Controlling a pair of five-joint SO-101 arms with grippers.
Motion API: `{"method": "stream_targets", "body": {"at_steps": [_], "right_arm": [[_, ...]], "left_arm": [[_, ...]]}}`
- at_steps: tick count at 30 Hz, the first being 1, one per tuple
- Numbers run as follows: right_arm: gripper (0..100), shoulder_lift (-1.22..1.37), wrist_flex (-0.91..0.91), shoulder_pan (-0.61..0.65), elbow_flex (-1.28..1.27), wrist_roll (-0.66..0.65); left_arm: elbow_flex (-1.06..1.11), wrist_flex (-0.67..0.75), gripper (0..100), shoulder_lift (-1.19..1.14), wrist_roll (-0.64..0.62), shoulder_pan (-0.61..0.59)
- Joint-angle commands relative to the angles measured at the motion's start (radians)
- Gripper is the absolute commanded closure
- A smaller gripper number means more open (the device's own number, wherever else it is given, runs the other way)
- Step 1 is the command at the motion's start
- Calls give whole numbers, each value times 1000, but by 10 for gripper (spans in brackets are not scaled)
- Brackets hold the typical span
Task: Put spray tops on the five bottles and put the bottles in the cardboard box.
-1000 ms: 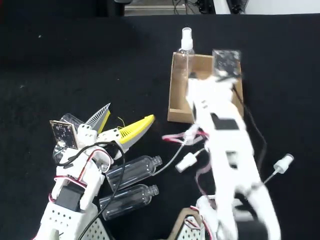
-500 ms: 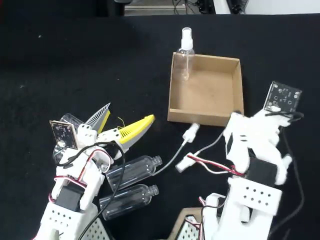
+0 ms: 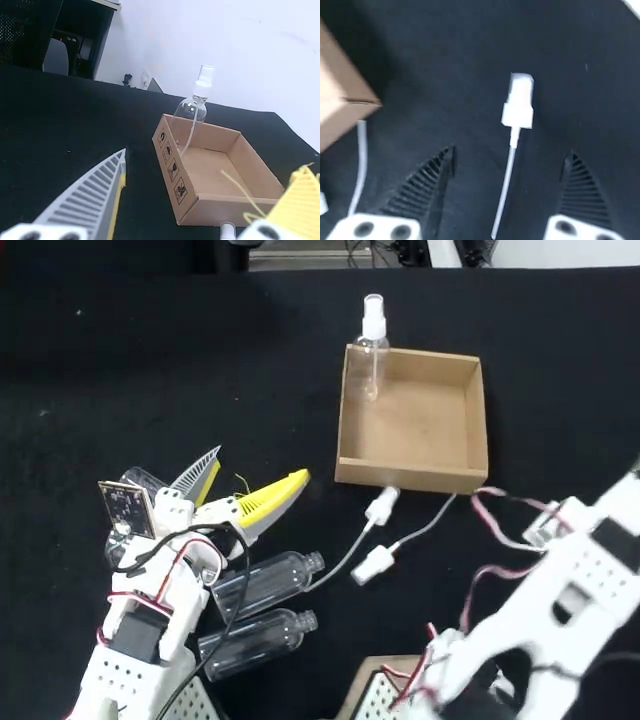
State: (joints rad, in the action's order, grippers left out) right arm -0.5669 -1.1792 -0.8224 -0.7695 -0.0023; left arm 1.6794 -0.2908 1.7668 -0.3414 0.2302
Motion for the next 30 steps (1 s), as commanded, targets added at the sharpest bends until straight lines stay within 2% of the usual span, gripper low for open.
{"method": "stream_targets", "body": {"at_steps": [1,7,15,20,23,27,29,30], "right_arm": [[705,145,52,-52,85,-11],[705,298,157,-101,119,-12],[706,463,301,-101,147,-60],[712,573,307,-80,246,-60],[773,656,307,-66,286,-60],[929,722,293,-20,309,-69],[989,723,267,12,309,-147],[988,716,245,26,311,-178]], "left_arm": [[22,-5,536,18,-12,10],[22,-5,536,18,-12,10],[22,-5,536,18,-12,10],[22,-5,536,18,-12,10],[22,-5,536,18,-12,10],[22,-5,536,18,-12,10],[22,-5,536,18,-12,10],[22,-5,536,18,-12,10]]}}
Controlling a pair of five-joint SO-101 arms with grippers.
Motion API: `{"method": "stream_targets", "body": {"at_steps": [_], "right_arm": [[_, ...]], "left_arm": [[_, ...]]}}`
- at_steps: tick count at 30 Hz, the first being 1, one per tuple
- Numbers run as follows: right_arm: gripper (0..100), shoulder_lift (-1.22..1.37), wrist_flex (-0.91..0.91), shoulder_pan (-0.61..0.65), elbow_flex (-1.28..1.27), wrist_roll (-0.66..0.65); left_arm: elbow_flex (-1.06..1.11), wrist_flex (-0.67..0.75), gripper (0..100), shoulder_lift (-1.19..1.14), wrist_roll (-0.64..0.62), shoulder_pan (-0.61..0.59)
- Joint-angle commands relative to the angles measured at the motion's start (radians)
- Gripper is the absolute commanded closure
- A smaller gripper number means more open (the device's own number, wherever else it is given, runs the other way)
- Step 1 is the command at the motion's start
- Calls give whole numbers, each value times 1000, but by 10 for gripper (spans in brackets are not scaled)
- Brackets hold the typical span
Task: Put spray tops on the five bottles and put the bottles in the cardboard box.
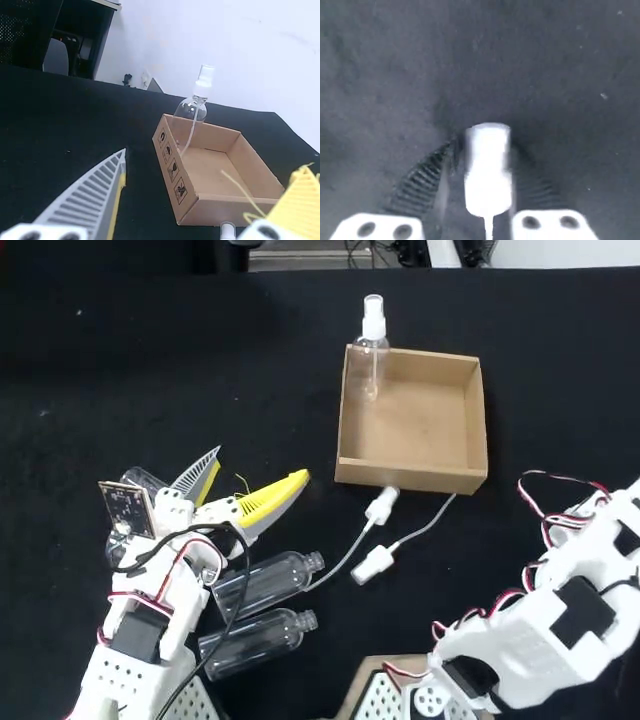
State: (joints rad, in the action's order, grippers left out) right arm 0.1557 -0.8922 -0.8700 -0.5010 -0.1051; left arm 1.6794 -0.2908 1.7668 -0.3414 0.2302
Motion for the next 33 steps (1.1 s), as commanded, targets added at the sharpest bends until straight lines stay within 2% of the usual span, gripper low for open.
{"method": "stream_targets", "body": {"at_steps": [1,8,14,19,26,28,33], "right_arm": [[987,-19,-60,81,42,-80],[988,-251,-164,121,36,-69],[988,-473,-322,247,36,-68],[988,-670,-417,397,42,-64],[988,-921,-486,700,39,32],[987,-947,-491,807,41,64],[987,-908,-440,1071,41,130]], "left_arm": [[22,-5,536,20,-12,10],[22,2,536,23,-12,8],[22,3,536,25,-12,1],[5,29,536,25,-5,-4],[-2,21,536,25,-6,-160],[-39,-68,536,25,-6,-236],[-223,-428,536,25,-6,-521]]}}
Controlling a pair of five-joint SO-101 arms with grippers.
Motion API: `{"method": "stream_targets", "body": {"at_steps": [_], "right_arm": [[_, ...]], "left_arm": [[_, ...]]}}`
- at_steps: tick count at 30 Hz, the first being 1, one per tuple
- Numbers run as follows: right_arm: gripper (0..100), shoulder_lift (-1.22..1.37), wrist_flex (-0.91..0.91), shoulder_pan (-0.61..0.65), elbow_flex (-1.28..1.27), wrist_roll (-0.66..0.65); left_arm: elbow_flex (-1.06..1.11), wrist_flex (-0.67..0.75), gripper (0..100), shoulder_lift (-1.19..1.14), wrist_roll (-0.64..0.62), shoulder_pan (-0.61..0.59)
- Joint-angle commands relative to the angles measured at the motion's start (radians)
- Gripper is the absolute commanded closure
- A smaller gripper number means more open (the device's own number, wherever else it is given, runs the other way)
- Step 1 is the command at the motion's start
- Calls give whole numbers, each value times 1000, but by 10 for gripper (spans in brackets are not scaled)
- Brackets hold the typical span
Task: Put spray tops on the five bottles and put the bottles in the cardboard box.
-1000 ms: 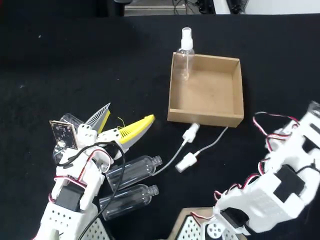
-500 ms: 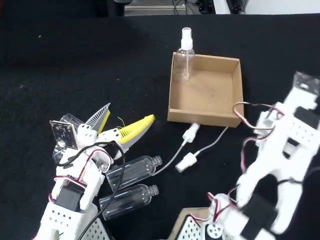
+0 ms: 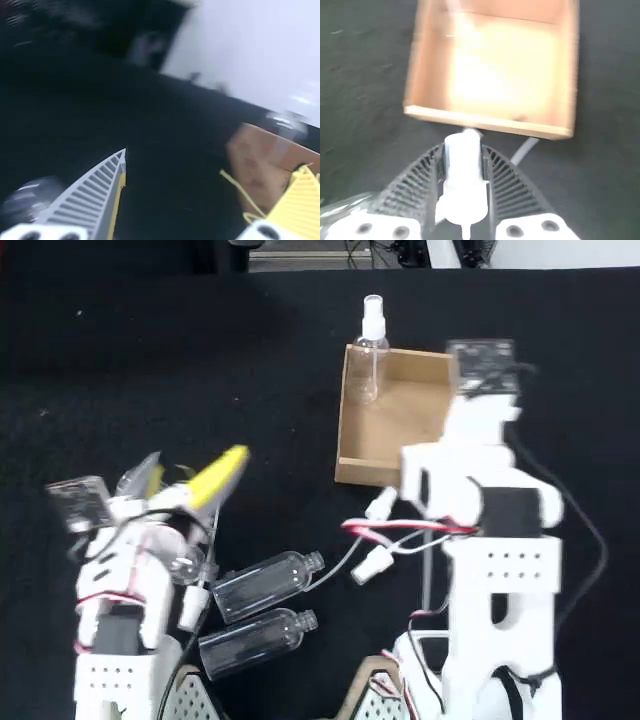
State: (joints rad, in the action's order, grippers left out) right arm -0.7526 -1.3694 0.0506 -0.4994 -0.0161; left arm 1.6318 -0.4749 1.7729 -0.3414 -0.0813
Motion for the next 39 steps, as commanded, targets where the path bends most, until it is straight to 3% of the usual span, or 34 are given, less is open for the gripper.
{"method": "stream_targets", "body": {"at_steps": [1,4,8,15,21,27,35,39], "right_arm": [[987,21,64,201,39,61],[987,85,180,334,33,117],[987,211,353,433,33,196],[986,469,640,511,36,350],[941,613,822,526,38,373],[750,677,822,528,36,374],[733,550,595,526,48,354],[733,446,362,528,45,189]], "left_arm": [[-200,-288,536,18,-6,-254],[-219,-364,536,18,-6,-364],[-170,-374,536,18,-6,-412],[-68,-258,536,18,-9,-430],[-25,-227,536,18,-11,-430],[-21,-230,536,18,-11,-430],[-19,-233,536,18,-9,-430],[-19,-233,536,18,-8,-430]]}}
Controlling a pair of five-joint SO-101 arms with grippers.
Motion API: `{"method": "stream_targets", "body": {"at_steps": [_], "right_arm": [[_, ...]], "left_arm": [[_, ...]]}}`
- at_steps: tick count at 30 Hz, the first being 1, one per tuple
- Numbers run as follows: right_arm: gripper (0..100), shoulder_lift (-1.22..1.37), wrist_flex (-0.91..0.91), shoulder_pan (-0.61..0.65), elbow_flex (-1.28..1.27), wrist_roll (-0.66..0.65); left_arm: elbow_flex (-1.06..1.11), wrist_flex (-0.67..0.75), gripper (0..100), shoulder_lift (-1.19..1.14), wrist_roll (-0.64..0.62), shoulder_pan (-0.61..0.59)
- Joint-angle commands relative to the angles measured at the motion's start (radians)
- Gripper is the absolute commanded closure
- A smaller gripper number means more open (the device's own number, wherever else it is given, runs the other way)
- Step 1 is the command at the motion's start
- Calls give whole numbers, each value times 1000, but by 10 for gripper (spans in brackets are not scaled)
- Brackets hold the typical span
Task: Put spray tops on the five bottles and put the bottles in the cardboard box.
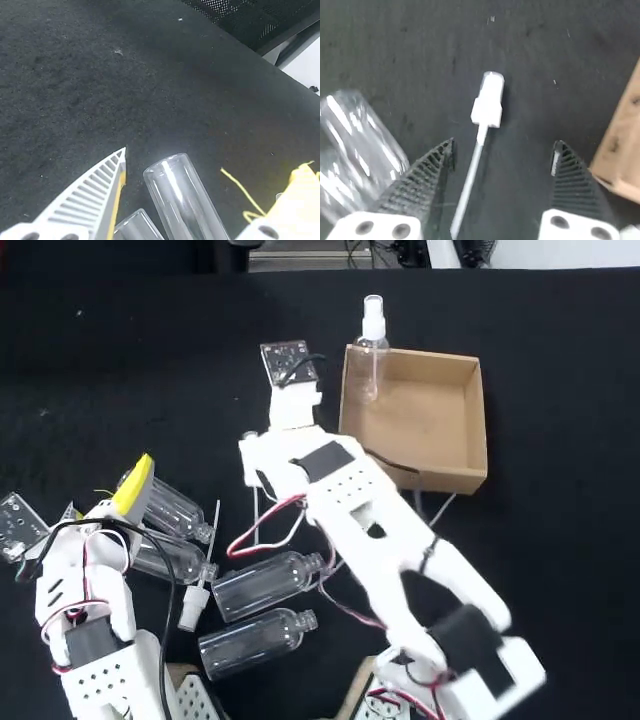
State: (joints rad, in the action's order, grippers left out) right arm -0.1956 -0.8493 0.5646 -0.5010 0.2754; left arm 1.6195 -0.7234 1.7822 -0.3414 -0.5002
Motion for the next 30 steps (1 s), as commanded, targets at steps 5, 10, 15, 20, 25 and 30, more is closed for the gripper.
{"method": "stream_targets", "body": {"at_steps": [5,10,15,20,25,30], "right_arm": [[733,-217,-359,63,44,-347],[730,-249,-385,140,-28,-539],[721,-254,-370,229,-130,-585],[647,-248,-361,296,-199,-646],[634,-248,-330,301,-229,-658],[634,-248,-321,321,-274,-700]], "left_arm": [[-7,20,536,9,-6,-19],[-8,21,536,9,-5,-25],[-16,23,536,9,-6,-94],[-16,23,536,9,-11,-174],[-19,23,536,9,-12,-257],[-25,25,536,9,-91,-314]]}}
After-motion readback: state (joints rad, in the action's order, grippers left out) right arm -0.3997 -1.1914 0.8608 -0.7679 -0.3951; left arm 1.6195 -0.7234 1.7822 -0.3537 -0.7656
